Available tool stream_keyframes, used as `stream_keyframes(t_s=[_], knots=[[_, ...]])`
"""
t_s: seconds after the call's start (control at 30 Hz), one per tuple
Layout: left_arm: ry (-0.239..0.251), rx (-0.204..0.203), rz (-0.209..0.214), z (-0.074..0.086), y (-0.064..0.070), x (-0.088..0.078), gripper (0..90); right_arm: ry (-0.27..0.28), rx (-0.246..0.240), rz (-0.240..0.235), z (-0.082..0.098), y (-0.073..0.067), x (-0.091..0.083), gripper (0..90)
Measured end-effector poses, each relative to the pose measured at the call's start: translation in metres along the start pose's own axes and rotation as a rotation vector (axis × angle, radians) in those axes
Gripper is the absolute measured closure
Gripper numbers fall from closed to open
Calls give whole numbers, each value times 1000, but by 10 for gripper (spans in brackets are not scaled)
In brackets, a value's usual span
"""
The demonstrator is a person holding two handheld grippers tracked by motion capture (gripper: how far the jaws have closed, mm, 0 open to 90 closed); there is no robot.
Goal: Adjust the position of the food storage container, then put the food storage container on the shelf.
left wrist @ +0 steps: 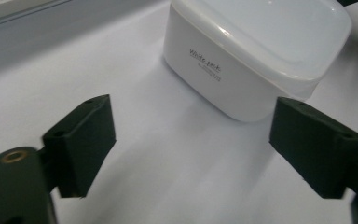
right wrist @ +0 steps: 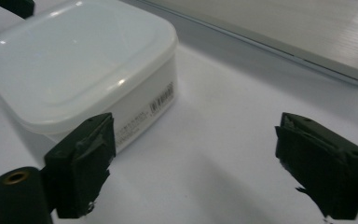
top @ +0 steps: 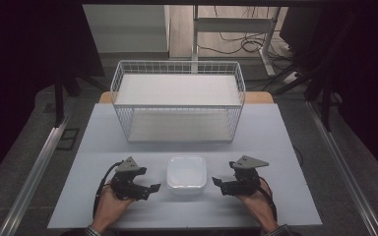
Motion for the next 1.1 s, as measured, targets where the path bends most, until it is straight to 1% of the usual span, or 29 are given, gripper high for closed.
stream_keyframes(t_s=[0.03,0.17,0.2,0.23,0.37,0.43,0.53,0.57,0.63,0.67,0.73,0.8,0.83,0.9,0.93,1.0,1.03,1.1], knots=[[3,5,-17,0,-1,0,83,-12,-1,-1,2,1,1,76],[17,10,-21,0,-3,0,73,-14,6,3,2,2,0,58],[22,11,-20,0,-3,0,67,-11,1,14,1,2,-1,57],[37,5,-13,0,-5,0,63,-11,3,20,1,2,-2,57],[52,-3,-6,-1,-8,-1,56,-10,7,26,0,2,-3,56],[63,-3,-2,-2,-8,-1,52,-14,-2,32,-1,3,-3,57],[61,-5,0,-3,-7,-1,50,-22,-3,20,-1,3,-3,58],[59,-9,4,-4,-7,-1,50,-16,1,11,-2,2,-3,58],[54,-21,11,-6,-5,-4,57,-10,-5,-1,-5,1,-3,58],[54,-21,11,-6,-5,-4,57,-10,-5,-1,-5,1,-3,58],[55,-17,12,-9,-4,-6,57,2,-3,-20,-9,-1,-4,58],[47,-17,2,-10,-4,-7,56,2,-10,-28,-12,-3,-5,53],[46,-15,1,-11,-4,-8,56,7,-9,-30,-14,-4,-6,47],[42,-13,1,-14,-3,-9,56,12,3,-51,-18,-7,-6,36],[44,-5,5,-16,-3,-9,53,10,3,-60,-21,-10,-5,33],[53,-4,17,-20,0,-10,52,10,-2,-61,-22,-12,-5,33],[60,-1,28,-23,2,-10,48,15,-12,-55,-27,-15,-4,33],[70,-7,60,-28,5,-9,46,20,-17,-52,-29,-17,-4,34]])
Point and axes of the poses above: each handheld gripper's, and its own axes: x roughly forward along the jaws, z roughly out of its underside, y roughly to its right, the point moved 5 cm from there along x, roughly forward along the jaws
